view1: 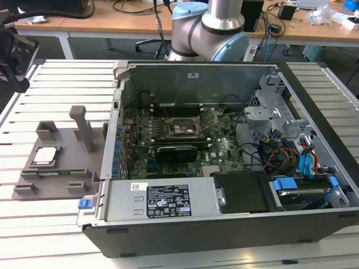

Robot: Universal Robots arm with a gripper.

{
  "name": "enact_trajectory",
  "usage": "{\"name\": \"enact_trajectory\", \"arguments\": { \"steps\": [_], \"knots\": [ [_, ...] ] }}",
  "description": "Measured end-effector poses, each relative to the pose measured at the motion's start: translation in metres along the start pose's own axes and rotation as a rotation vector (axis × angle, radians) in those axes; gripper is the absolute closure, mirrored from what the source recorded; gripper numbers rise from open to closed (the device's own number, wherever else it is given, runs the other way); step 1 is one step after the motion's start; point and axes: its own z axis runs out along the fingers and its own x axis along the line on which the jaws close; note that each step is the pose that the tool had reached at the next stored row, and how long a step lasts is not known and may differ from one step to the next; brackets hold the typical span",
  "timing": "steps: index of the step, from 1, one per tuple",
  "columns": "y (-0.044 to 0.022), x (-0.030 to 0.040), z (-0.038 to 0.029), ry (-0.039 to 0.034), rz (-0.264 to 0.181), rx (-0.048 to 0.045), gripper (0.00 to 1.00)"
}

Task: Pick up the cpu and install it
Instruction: 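Reach for the cpu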

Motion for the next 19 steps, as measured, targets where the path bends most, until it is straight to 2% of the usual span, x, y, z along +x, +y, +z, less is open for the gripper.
{"name": "enact_trajectory", "arguments": {
  "steps": [8,15,19],
  "knots": [
    [-0.0007,0.0104,-0.0002,-0.0001,0.0,-0.0001,0.89],
    [-0.0016,0.0222,-0.0004,-0.0001,0.0,0.0,0.89],
    [-0.0019,0.0263,-0.0004,-0.0001,0.0,0.0,0.89]
  ]
}}
